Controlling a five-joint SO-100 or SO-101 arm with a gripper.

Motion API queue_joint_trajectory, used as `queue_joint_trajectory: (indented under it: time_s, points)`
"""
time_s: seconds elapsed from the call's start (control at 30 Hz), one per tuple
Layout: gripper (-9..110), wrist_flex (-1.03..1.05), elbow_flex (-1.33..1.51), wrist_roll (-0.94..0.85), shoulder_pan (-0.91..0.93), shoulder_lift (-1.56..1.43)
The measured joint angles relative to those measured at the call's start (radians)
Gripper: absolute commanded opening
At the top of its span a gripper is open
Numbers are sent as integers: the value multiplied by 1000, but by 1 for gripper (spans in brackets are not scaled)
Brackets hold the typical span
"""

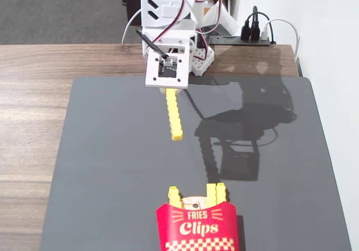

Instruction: Grab a fry

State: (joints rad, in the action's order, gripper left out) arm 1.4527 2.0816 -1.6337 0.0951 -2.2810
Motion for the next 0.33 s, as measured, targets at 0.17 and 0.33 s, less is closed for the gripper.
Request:
queue_joint_trajectory:
  time_s: [0.17,0.33]
  points:
    - [2,-2,0,-5,14,21]
    - [2,-18,0,-3,5,31]
